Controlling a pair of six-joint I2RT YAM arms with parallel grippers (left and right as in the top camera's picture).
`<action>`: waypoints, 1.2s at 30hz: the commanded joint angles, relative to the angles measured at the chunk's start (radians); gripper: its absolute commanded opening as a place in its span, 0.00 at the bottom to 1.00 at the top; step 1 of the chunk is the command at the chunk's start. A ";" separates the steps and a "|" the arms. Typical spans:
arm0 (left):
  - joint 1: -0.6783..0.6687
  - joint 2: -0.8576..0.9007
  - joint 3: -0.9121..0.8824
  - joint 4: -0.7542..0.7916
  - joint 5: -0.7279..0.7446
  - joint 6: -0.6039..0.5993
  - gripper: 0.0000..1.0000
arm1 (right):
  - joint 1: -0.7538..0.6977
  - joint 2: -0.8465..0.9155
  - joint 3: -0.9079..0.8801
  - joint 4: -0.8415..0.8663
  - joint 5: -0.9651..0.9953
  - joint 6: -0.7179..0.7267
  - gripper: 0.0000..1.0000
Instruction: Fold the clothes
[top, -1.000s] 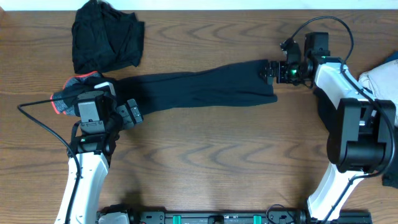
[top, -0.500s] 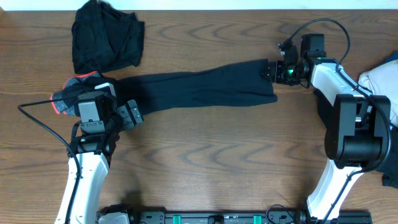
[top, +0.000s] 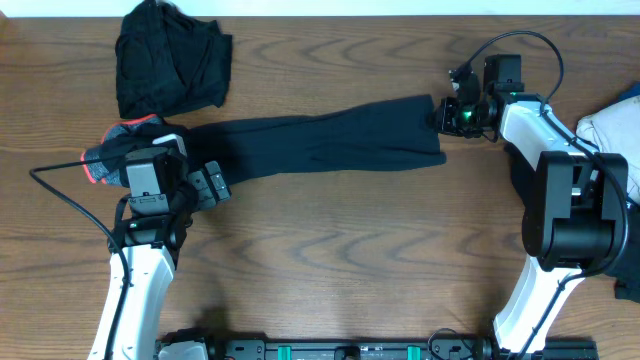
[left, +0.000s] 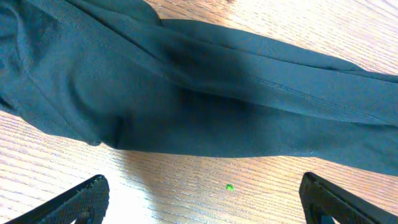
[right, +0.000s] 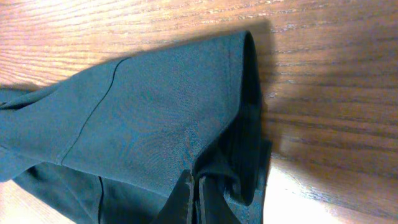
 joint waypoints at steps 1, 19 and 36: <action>0.000 -0.006 0.010 -0.003 0.014 -0.001 0.98 | 0.011 0.004 -0.004 -0.006 -0.002 0.043 0.01; 0.000 -0.006 0.010 -0.010 0.013 0.008 0.98 | 0.011 -0.266 -0.002 -0.285 0.175 0.048 0.01; 0.000 -0.006 0.010 -0.013 0.013 0.008 0.98 | 0.011 -0.252 -0.016 -0.386 0.299 0.026 0.04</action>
